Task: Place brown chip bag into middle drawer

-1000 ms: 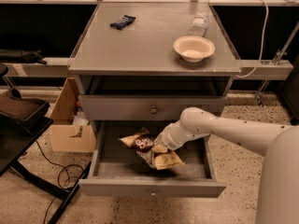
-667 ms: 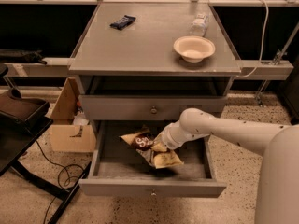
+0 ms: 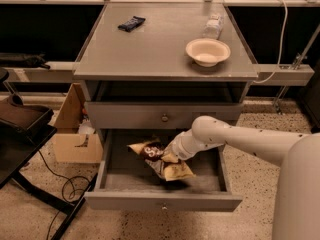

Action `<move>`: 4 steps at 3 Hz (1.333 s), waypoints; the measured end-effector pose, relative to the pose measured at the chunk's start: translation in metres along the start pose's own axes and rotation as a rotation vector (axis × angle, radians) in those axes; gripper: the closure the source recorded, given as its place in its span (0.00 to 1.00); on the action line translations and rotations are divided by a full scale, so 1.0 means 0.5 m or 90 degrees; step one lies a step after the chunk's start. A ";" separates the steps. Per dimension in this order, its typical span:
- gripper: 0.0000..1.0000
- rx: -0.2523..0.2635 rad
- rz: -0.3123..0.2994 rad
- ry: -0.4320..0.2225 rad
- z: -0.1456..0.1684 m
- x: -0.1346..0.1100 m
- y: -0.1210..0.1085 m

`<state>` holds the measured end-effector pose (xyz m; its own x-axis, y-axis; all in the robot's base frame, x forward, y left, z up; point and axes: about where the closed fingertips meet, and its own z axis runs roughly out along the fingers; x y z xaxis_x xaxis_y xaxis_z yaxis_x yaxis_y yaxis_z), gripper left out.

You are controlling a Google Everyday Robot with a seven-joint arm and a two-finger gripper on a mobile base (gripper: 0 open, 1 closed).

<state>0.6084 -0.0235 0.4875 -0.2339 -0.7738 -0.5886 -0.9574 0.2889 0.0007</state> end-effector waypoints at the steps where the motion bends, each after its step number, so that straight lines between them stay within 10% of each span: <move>1: 0.08 0.000 0.000 0.000 0.000 0.000 0.000; 4: 0.00 0.006 -0.054 -0.019 -0.084 -0.023 0.047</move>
Offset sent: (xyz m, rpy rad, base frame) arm 0.0000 0.0000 0.0000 0.0000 0.0000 0.0000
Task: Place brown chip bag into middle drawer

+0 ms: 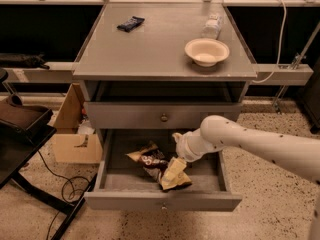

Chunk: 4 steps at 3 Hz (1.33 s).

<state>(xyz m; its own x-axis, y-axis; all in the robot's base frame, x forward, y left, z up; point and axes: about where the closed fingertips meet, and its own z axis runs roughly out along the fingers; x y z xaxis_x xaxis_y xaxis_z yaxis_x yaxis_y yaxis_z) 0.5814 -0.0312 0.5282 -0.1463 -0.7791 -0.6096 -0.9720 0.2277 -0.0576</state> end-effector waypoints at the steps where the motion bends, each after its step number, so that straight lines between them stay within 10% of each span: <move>1: 0.00 -0.005 -0.056 0.004 -0.112 0.002 0.075; 3: 0.00 0.027 -0.148 0.126 -0.392 0.029 0.187; 4: 0.00 0.135 -0.137 0.227 -0.515 0.025 0.156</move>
Offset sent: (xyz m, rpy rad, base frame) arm -0.1678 -0.1230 0.1695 -0.2496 -0.1162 0.2489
